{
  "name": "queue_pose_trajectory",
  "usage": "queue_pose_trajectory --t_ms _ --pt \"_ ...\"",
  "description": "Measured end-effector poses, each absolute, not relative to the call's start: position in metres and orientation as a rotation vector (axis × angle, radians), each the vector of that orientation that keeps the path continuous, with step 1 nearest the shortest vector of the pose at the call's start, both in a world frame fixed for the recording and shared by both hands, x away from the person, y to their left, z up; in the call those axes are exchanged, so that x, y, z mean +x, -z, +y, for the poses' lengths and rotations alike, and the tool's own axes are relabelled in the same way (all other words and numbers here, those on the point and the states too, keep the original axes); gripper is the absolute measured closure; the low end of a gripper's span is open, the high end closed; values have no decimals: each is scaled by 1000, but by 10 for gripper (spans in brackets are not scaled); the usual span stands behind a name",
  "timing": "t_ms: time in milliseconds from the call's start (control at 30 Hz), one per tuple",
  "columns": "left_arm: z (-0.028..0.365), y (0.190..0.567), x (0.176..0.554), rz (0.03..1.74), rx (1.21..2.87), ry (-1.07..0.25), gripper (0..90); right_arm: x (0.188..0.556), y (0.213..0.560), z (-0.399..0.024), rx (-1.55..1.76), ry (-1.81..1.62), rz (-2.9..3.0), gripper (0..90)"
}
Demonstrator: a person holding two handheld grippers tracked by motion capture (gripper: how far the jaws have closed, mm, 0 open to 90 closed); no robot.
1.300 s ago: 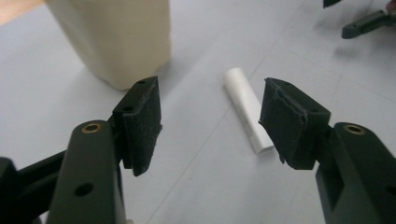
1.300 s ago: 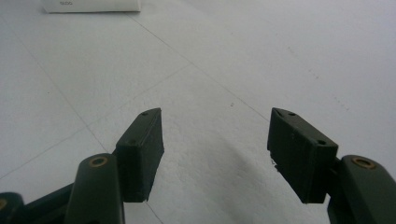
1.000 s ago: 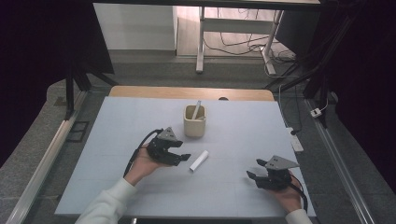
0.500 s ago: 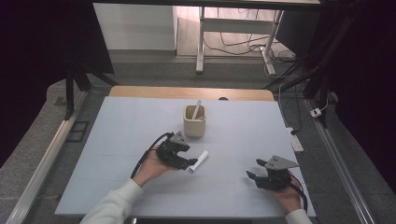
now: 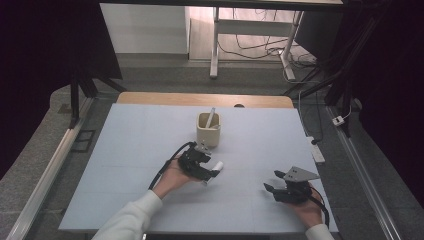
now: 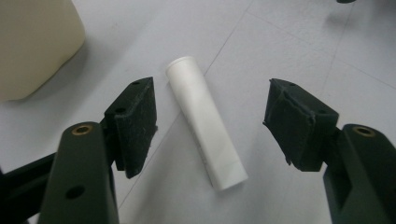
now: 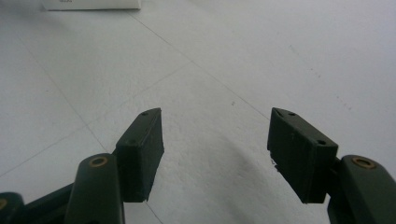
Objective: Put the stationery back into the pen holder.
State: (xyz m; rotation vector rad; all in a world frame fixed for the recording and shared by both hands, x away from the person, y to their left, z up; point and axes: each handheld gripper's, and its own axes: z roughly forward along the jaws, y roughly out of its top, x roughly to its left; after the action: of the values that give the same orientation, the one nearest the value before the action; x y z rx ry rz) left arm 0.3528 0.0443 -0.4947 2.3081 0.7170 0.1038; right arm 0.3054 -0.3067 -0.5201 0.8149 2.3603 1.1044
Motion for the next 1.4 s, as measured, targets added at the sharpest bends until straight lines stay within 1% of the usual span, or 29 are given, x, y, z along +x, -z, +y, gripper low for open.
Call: queue_pose_trajectory --t_ms 433,600,767,967,1033,1133,1400 --pt "22 508 363 749 2363 -137 303 306 520 -307 812 -1092 2361 354" --pt "18 514 366 750 2383 -142 304 306 521 -307 813 -1091 2363 354" --pt "15 518 367 749 2398 -153 389 306 521 -307 812 -1089 2363 354" --pt "13 519 369 737 2414 -169 532 306 521 -307 817 -1085 2364 354" --pt "12 520 369 739 2412 -173 559 306 521 -307 815 -1089 2364 354" --pt "10 521 368 736 2422 -195 649 306 521 -307 810 -1088 2357 354" --pt "11 520 367 728 2411 -203 665 306 520 -308 806 -1083 2359 355"
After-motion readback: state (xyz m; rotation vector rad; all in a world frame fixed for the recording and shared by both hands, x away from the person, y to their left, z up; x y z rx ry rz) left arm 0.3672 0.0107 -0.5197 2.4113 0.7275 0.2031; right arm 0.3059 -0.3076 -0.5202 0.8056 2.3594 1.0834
